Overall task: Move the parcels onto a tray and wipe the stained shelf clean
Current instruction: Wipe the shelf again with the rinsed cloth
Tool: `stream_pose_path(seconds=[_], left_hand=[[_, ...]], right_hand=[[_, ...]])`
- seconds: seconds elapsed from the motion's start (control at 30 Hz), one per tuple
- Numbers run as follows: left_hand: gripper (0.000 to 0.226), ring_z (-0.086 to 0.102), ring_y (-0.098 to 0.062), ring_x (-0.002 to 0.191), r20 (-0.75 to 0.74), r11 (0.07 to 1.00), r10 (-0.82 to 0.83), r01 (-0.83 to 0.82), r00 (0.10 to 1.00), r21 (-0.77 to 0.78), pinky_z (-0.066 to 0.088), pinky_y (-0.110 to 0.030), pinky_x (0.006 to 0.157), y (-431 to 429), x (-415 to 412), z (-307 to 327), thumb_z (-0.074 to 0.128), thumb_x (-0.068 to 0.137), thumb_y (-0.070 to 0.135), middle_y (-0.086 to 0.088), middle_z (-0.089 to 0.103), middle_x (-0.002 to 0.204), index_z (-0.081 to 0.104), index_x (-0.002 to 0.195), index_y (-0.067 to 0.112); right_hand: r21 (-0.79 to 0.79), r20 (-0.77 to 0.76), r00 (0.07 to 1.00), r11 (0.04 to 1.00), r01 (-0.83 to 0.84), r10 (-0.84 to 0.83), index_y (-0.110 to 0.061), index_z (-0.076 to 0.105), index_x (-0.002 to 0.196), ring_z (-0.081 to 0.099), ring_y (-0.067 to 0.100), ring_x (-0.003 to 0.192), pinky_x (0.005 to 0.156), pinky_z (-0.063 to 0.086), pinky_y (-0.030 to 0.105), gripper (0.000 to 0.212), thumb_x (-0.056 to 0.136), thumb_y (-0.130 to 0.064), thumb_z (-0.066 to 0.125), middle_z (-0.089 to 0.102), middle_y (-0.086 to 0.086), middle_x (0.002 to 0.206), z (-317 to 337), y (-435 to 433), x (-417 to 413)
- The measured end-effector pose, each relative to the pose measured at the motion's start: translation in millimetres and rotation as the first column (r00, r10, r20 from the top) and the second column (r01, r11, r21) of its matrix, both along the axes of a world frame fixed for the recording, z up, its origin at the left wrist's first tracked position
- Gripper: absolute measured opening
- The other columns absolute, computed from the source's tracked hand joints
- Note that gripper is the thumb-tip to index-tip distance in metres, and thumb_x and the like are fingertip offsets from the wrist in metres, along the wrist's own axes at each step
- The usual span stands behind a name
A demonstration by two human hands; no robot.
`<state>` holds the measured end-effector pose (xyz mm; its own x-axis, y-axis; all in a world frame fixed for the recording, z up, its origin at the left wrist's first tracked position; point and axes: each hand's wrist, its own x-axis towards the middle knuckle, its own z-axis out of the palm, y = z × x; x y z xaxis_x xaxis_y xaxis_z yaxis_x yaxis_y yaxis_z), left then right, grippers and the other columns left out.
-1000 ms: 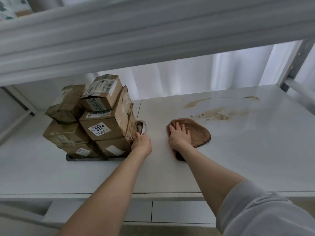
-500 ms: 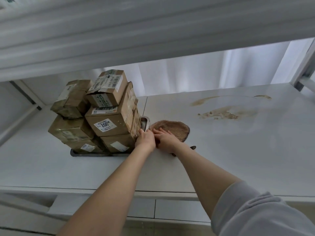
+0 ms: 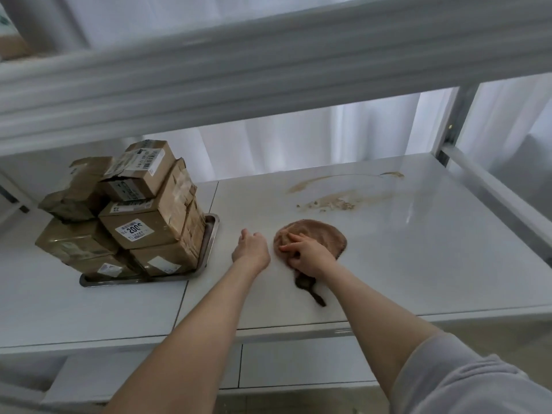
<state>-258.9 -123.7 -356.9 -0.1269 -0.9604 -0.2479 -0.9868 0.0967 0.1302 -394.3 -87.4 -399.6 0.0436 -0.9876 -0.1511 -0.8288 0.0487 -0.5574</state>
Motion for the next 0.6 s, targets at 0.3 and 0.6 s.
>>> stream_pose_path(seconds=[0.3,0.6], left_hand=[[0.038,0.053,-0.028,0.117,-0.143,0.967,-0.237,0.248,0.961,0.062,0.043,-0.035,0.095,30.2,-104.3,-16.3,0.041,0.092,0.002,-0.008,0.024,0.150,0.047,0.129,-0.002],[0.048,0.045,-0.029,0.128,-0.197,0.940,-0.333,0.341,0.922,0.007,0.039,-0.037,0.105,40.1,-166.4,-23.9,0.042,0.095,0.009,-0.009,0.028,0.149,0.036,0.143,0.005]], right_hand=[[0.088,-0.214,0.885,0.894,0.439,-0.414,-0.036,0.016,0.152,-0.005,0.022,0.149,0.120,0.001,0.043,0.051,0.102,-0.036,0.025,-0.004,0.000,0.162,-1.8,55.8,-133.4],[0.107,-0.302,0.609,0.608,0.786,-0.734,-0.030,0.004,0.154,-0.011,0.030,0.148,0.119,-0.003,0.048,0.060,0.100,-0.035,0.029,-0.010,0.006,0.161,-7.2,91.0,-218.2]])
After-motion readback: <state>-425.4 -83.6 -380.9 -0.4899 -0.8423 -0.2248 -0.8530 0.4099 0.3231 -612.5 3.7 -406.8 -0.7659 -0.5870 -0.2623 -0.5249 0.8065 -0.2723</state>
